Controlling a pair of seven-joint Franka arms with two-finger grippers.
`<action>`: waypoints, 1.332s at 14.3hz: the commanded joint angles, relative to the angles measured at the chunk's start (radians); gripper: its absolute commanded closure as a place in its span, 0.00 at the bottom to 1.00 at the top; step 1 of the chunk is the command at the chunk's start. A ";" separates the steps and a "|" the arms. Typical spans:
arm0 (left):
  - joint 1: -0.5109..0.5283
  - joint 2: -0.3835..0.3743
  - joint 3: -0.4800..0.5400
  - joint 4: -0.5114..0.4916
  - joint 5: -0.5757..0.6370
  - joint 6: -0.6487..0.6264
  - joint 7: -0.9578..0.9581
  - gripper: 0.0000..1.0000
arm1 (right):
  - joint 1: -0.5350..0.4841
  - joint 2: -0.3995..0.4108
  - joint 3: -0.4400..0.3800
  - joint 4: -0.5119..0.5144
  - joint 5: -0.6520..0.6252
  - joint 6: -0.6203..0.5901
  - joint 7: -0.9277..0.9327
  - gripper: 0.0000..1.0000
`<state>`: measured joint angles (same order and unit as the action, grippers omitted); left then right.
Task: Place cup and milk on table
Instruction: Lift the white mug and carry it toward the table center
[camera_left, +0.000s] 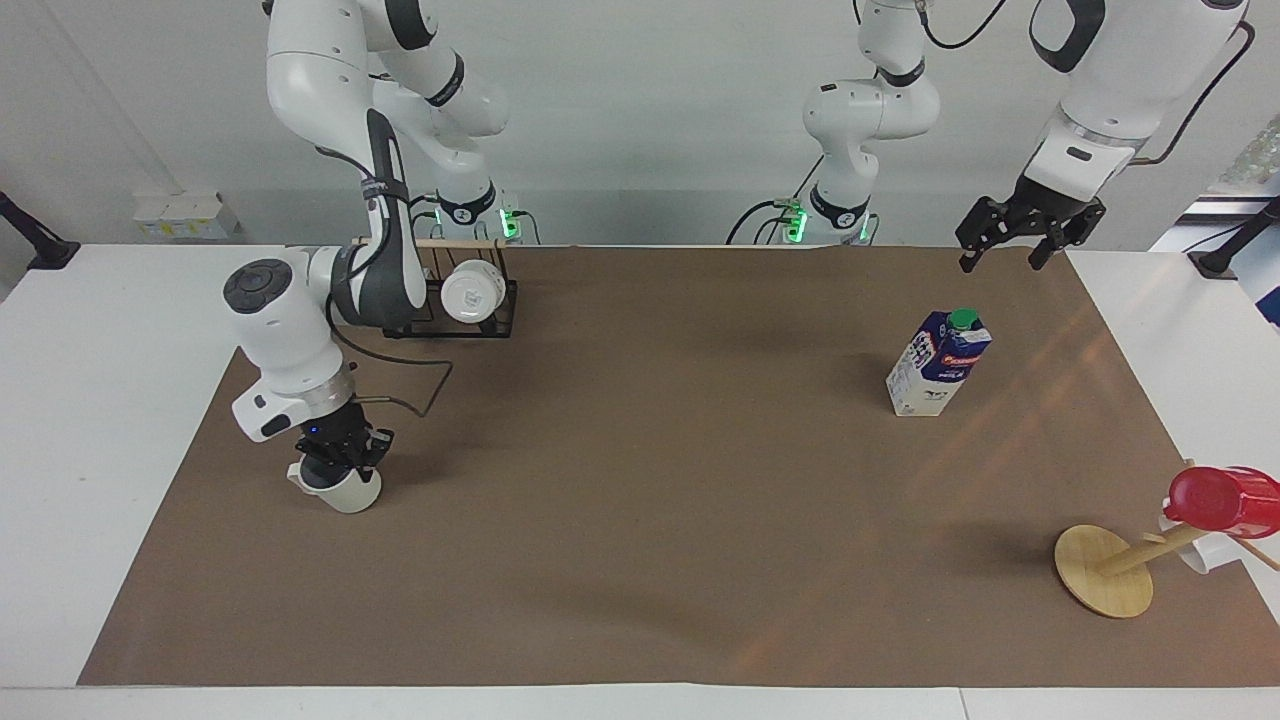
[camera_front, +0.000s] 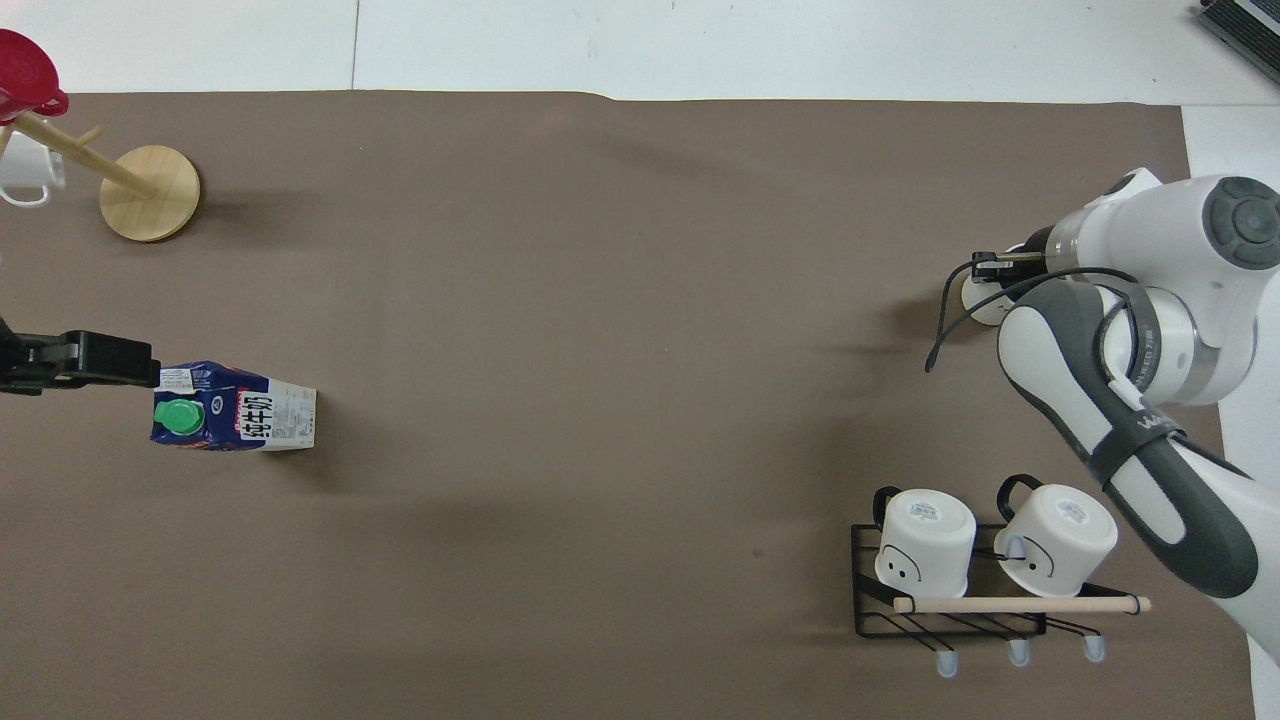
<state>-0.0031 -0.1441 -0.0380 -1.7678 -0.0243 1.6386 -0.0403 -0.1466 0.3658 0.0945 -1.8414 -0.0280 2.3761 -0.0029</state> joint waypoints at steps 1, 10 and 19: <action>0.018 0.008 -0.011 0.019 -0.002 -0.020 0.000 0.00 | -0.008 -0.021 0.005 0.004 -0.016 -0.005 -0.011 1.00; 0.018 0.006 -0.011 0.019 -0.003 -0.020 0.000 0.00 | 0.083 -0.103 0.013 0.151 -0.020 -0.227 0.154 1.00; 0.018 0.006 -0.011 0.019 -0.003 -0.020 0.000 0.00 | 0.329 -0.080 0.017 0.379 -0.047 -0.460 0.544 1.00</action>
<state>-0.0031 -0.1441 -0.0380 -1.7678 -0.0243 1.6386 -0.0403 0.1195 0.2582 0.1082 -1.5282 -0.0557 1.9577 0.4222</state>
